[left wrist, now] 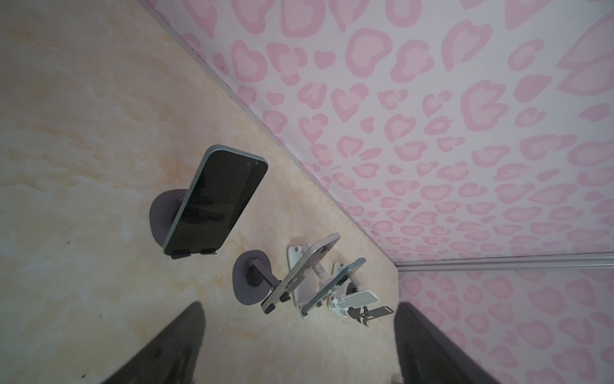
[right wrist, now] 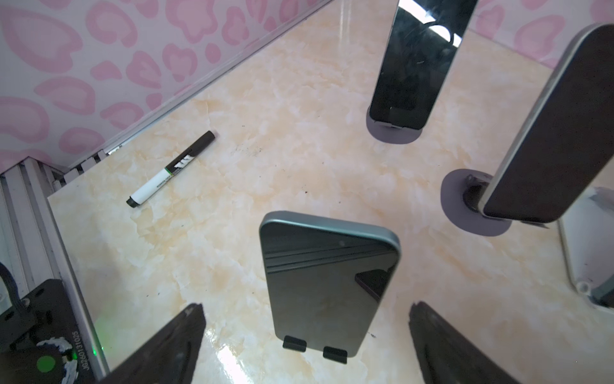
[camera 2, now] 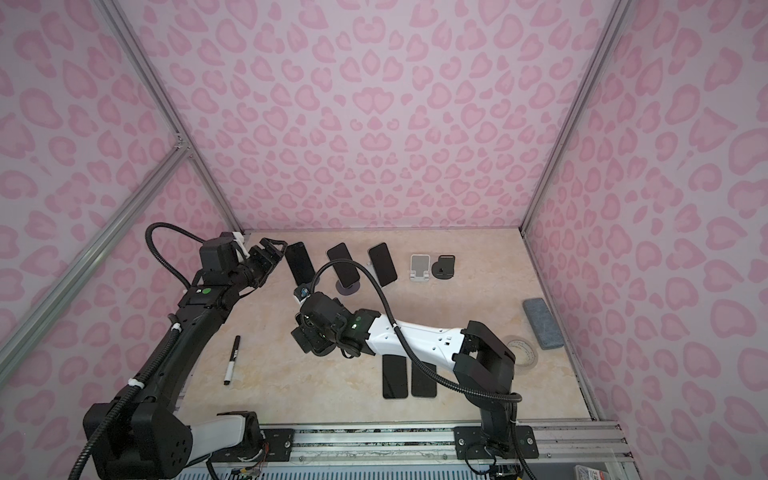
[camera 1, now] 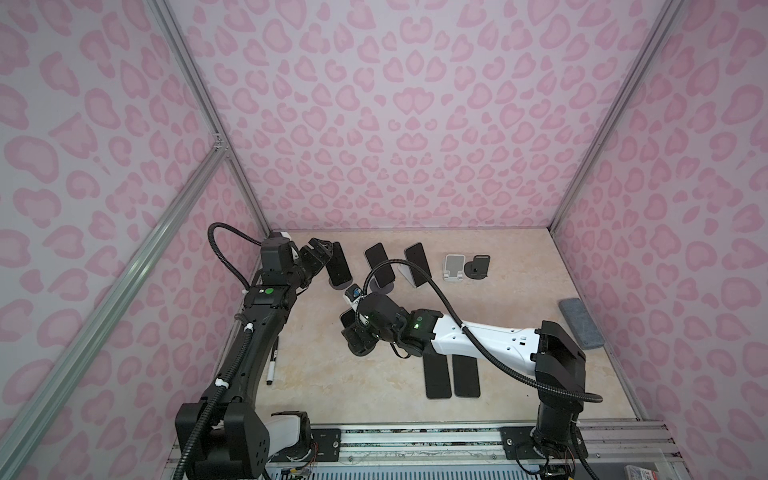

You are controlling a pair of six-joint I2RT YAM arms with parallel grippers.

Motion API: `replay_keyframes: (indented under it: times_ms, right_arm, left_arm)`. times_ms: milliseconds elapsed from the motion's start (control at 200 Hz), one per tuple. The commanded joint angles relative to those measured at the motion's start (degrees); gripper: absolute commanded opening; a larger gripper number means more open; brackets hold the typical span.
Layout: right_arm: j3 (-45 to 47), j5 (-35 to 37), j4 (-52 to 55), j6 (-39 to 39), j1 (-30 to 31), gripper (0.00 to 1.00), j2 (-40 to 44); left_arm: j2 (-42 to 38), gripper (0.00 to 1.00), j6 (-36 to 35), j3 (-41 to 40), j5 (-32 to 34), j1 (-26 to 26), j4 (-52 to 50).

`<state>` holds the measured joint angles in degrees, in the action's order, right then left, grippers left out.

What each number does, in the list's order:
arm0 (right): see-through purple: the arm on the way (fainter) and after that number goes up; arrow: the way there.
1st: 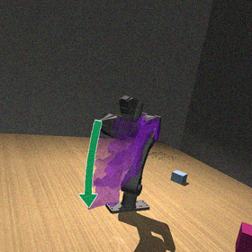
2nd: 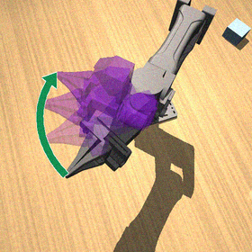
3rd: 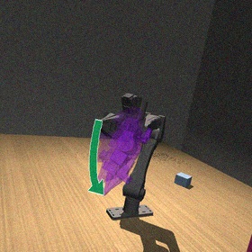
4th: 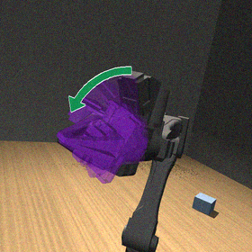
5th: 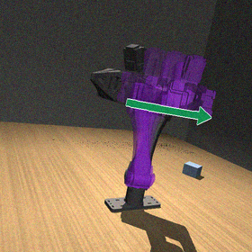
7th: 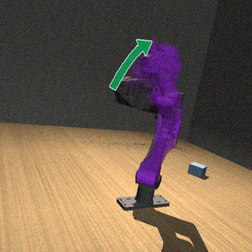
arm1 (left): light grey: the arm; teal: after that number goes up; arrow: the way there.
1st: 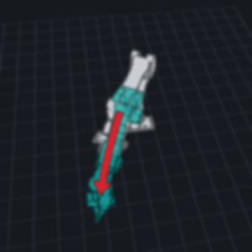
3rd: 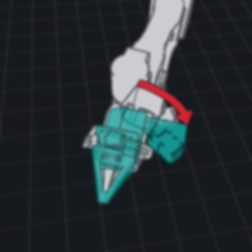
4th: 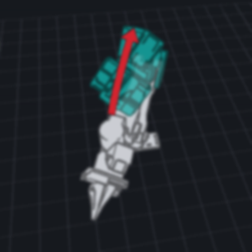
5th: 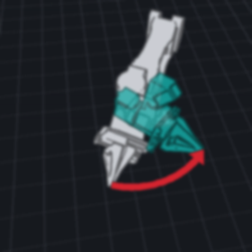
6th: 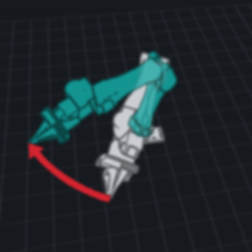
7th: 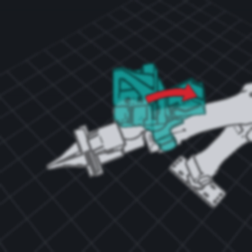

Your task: Remove the phone from the phone stand

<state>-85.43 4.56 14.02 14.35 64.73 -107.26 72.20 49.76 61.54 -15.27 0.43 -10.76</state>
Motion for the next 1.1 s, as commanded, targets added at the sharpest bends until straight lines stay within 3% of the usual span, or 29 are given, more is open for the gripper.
replay_keyframes:
  times_ms: [0,725,1095]
  right_arm:
    - [-0.65,0.20,-3.17,-0.62,-0.21,0.98,-0.64]
    - [-0.18,-2.32,-9.51,5.40,-1.79,0.98,-4.44]
    - [-2.10,7.31,-7.72,6.47,-0.22,0.96,-8.60]
  left_arm:
    - [0.22,0.92,-0.28,0.51,-0.95,-0.07,1.22]
    - [-0.04,0.92,0.07,0.60,-2.29,-0.07,1.73]
    - [-0.22,0.92,-0.07,0.60,-2.22,-0.07,1.82]
